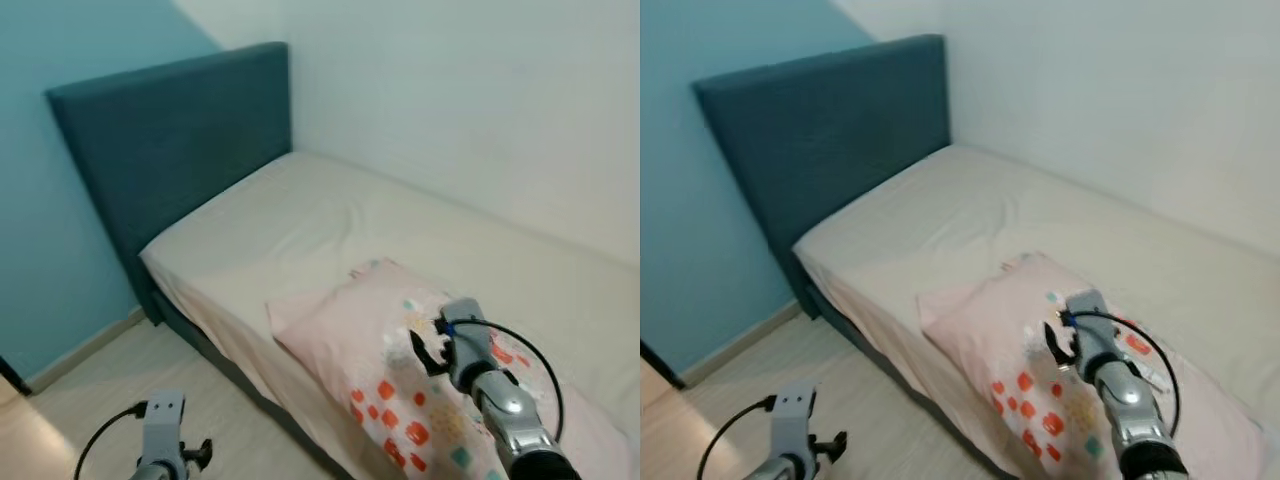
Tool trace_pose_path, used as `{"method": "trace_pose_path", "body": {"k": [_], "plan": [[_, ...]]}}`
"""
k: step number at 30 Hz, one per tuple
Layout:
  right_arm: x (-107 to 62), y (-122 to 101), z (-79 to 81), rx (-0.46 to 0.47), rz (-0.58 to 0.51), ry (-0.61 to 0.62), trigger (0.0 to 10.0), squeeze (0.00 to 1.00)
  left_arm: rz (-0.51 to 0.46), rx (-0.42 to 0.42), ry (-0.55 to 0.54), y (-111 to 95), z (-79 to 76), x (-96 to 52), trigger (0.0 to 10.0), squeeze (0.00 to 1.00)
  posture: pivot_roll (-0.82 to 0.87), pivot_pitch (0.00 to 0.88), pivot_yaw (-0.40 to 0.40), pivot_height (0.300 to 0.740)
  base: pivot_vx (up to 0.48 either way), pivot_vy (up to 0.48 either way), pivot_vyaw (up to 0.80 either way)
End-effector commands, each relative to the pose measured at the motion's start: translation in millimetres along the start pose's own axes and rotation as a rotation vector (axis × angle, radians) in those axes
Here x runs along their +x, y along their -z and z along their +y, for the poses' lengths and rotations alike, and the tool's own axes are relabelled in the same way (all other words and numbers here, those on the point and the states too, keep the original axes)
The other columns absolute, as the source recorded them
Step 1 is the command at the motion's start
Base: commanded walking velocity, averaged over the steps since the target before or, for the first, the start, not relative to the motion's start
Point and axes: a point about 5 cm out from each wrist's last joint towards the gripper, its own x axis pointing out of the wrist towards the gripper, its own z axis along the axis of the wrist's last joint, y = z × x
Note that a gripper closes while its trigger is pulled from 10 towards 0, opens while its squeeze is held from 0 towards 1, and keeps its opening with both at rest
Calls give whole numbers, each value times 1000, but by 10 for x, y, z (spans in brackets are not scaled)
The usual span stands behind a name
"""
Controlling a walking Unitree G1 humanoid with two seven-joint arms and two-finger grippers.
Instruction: Clean up the room
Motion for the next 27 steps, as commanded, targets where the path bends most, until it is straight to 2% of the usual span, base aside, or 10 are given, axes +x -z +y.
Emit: {"method": "trace_pose_path", "body": {"k": [1, 7, 11, 16, 18, 21, 24, 27], "plan": [[-26, 73, -73, -10, 49, 34, 10000, 0, 22, 5, 13, 42, -25, -4, 10000, 0, -69, 0, -41, 730, 0, -465, 0], [-49, 139, -161, -24, 111, 101, 10000, 0, 17, -17, 3, 53, -37, -7, 10000, 0, -69, 0, -44, 730, 0, -461, 0], [-98, 214, -263, -42, 167, 148, 10000, 0, 3, -60, -2, 51, -52, -7, 10000, 0, -66, 0, -51, 730, 0, 0, 0], [-104, 218, -283, -45, 170, 149, 10000, 0, -10, -69, 3, 21, -56, 0, 10000, 0, -66, 0, -52, 730, 0, 0, 0], [-109, 218, -297, -47, 171, 147, 10000, 0, -22, -72, 6, -7, -60, 6, 10000, 0, -65, 0, -54, 730, 0, 0, 0], [-97, 192, -263, -53, 165, 79, 10000, 0, -54, -64, 28, -104, -57, 25, 10000, 0, -68, 13, -55, 730, 0, -154, 0], [-97, 193, -255, -49, 166, 70, 10000, 0, -54, -61, 27, -103, -53, 24, 10000, 0, -68, 18, -53, 730, 0, -461, 0], [-91, 185, -214, -15, 157, 26, 10000, 0, -63, -72, 5, -106, -25, 19, 10000, 0, -67, 32, -54, 730, 0, 0, 0]]}}
